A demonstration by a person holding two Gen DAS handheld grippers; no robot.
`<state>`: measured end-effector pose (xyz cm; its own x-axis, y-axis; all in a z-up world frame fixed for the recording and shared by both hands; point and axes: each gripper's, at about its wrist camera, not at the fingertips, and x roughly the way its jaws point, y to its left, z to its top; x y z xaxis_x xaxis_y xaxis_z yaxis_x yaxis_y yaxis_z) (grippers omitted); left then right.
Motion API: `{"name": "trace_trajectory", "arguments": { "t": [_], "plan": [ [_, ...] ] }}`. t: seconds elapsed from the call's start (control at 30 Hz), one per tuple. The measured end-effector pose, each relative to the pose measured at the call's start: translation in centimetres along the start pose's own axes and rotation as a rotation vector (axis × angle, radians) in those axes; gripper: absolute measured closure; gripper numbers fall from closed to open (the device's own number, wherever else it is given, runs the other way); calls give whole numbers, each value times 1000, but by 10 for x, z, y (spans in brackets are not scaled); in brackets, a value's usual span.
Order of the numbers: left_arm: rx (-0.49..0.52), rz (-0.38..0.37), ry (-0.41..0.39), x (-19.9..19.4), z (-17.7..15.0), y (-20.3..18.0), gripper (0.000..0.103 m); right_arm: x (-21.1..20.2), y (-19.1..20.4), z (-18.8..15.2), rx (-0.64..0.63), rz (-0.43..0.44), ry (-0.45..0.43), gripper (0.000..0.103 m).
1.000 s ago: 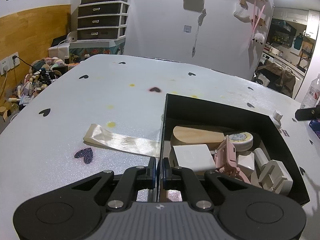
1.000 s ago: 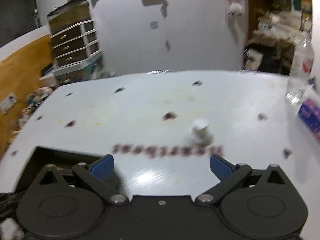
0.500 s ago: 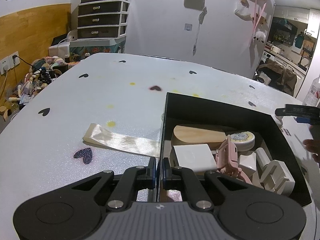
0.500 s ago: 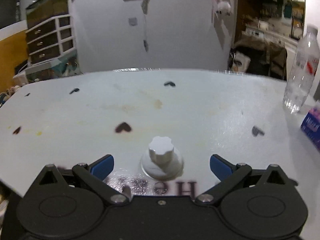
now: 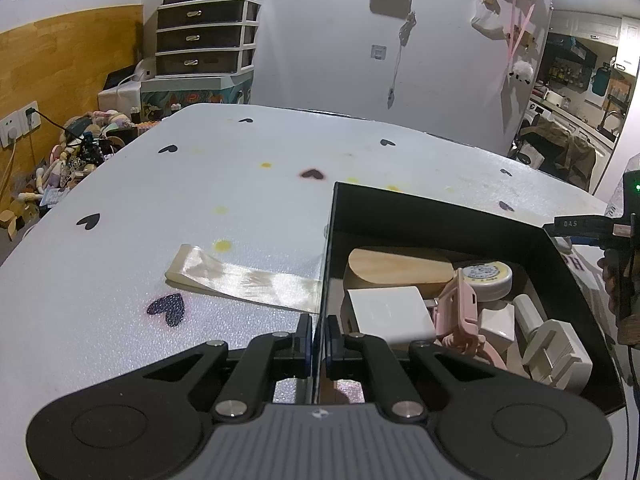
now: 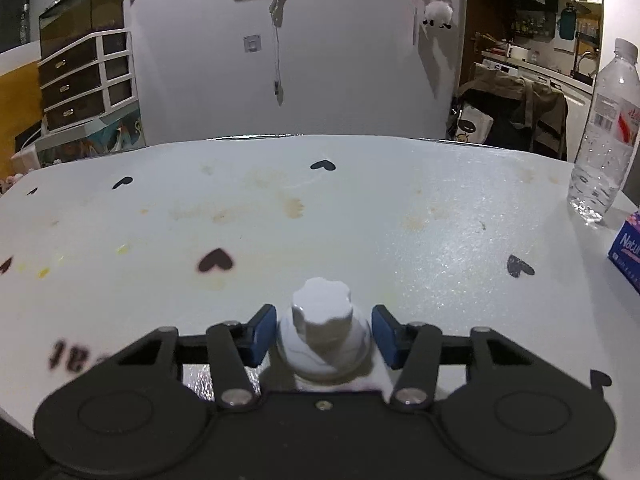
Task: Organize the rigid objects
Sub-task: 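Grasp the white knob-topped suction cup with the right gripper, then carry the white suction cup into the black box and release it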
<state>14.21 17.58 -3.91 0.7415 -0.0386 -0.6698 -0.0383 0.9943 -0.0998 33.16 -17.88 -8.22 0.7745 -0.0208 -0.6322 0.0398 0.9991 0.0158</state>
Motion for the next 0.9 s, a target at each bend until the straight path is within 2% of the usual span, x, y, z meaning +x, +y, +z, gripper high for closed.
{"name": "trace_trajectory", "arguments": {
  "t": [0.13,0.23,0.6,0.73,0.9],
  "plan": [
    [0,-1,0,0,0,0,97,-9,0,-2,-23,-18,-7,50],
    [0,-1,0,0,0,0,97,-31,5,2,-50,19,-43,51],
    [-1,-2,0,0,0,0,97,-144,48,15,-143,349,-171,52],
    [-2,-4,0,1,0,0,97,-168,69,17,-188,489,-153,52],
    [0,-2,0,1,0,-1,97,-184,99,8,-268,609,-88,52]
  ]
}}
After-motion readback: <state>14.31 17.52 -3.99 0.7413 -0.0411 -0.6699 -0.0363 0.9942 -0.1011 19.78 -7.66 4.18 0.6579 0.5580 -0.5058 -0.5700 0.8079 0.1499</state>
